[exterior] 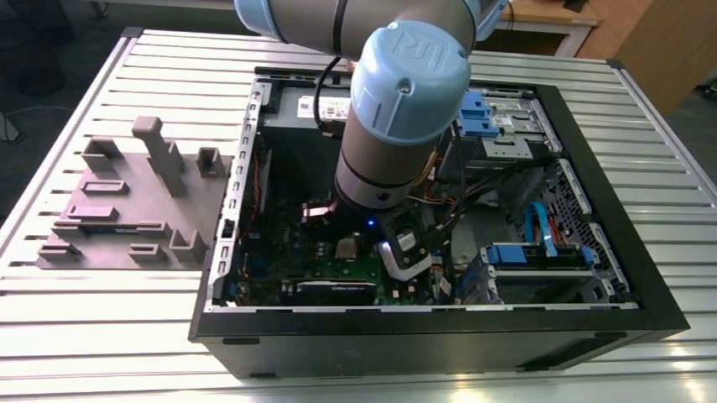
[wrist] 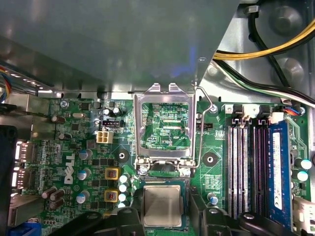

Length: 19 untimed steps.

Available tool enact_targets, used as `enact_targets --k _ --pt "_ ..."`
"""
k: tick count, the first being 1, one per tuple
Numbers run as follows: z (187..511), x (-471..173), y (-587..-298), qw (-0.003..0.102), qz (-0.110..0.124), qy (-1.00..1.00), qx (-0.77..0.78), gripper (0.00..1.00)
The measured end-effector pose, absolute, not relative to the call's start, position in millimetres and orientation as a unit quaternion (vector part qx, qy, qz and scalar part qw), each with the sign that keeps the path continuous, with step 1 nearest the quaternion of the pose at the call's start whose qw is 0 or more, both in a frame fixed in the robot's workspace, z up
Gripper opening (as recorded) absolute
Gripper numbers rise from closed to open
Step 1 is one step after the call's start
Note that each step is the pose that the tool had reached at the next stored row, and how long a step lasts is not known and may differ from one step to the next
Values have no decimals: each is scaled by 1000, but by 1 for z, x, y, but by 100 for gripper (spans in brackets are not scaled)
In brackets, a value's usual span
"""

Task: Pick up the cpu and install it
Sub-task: 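Place the cpu into insertion slot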

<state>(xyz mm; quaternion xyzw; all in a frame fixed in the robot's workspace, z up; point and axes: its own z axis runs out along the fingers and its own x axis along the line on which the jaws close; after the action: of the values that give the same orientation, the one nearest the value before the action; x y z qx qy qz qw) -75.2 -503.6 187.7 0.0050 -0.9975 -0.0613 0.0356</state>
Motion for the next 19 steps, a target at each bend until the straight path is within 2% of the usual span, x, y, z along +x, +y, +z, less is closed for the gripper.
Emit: enact_targets --k 19 --pt "191 -74 -504 39 -67 -997 -1 45"
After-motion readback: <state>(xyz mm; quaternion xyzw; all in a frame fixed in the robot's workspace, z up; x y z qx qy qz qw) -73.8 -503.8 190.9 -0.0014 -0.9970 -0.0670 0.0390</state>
